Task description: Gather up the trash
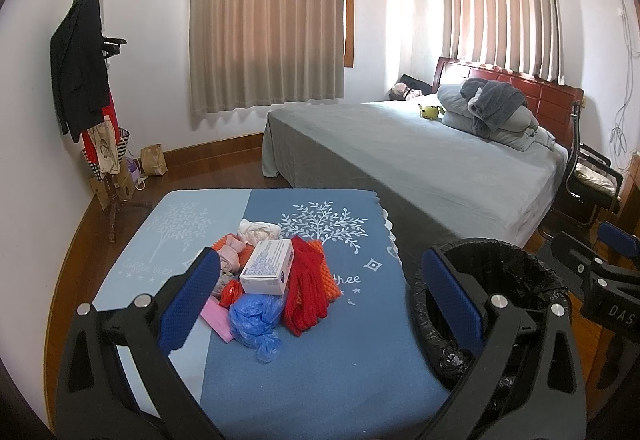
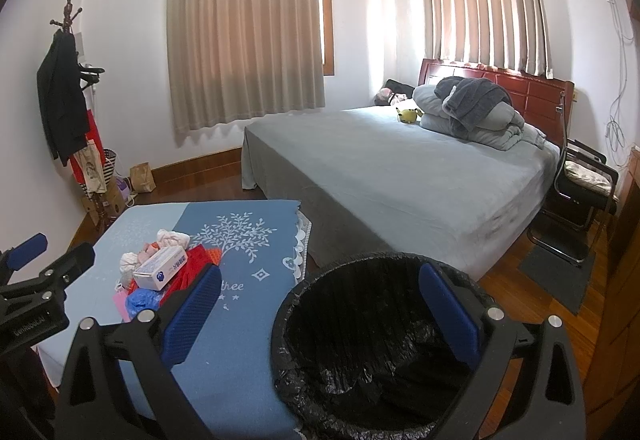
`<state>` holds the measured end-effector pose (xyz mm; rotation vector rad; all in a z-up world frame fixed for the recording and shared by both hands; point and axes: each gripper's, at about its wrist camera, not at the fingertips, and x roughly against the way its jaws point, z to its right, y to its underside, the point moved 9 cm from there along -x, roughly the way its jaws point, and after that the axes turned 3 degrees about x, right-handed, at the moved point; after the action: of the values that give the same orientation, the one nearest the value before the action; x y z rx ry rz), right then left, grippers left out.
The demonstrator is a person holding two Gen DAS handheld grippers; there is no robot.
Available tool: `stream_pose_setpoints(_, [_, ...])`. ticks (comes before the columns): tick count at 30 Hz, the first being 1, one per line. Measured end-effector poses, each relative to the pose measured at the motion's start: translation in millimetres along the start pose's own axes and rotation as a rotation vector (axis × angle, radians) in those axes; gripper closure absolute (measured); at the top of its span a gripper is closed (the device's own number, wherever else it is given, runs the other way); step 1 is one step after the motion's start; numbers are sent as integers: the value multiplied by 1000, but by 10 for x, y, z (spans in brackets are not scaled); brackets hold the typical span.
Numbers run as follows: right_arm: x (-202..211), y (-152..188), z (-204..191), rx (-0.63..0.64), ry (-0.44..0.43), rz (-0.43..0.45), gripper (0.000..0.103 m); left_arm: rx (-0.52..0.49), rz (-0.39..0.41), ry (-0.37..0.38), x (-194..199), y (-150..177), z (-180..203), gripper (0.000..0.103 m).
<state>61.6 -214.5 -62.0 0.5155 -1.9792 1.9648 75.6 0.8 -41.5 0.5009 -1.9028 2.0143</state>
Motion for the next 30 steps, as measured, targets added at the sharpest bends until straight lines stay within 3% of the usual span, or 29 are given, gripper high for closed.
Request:
stream_pose_setpoints(20, [-186,-35,-96,5,-12,-17,6,21,-15,-19,-120,16,-187,5])
stream_pose_setpoints(30, [-564,-27,-403,35,-65,-6,6,32,-20,-83,-419,115,-572,5])
